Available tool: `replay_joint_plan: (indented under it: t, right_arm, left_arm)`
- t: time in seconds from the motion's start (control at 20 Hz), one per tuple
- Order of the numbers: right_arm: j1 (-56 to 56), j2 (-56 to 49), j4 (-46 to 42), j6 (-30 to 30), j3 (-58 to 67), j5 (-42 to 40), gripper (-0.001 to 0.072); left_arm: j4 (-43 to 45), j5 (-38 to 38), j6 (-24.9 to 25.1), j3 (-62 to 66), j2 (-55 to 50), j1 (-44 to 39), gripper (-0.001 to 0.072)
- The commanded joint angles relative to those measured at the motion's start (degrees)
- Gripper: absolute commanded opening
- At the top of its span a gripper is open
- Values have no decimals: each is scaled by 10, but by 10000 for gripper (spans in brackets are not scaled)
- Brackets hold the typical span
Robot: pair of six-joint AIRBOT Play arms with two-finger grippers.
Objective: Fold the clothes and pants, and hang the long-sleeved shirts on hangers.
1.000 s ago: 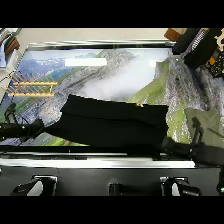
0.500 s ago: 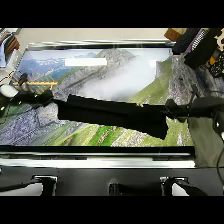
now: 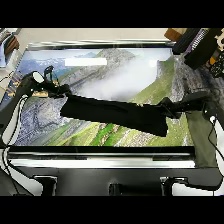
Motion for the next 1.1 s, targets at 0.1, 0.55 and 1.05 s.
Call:
replay_joint_plan:
  t: [0.1,0.55,1.05]
  right_arm:
    - [-106,43,-23,-102,43,-121,686]
    - [-149,-67,82,-198,-29,-158,696]
    - [-102,-96,87,-206,-29,-78,691]
  left_arm:
    - [38,-77,1,47,25,3,697]
    - [80,-129,1,48,118,3,697]
    - [80,-153,1,48,118,3,697]
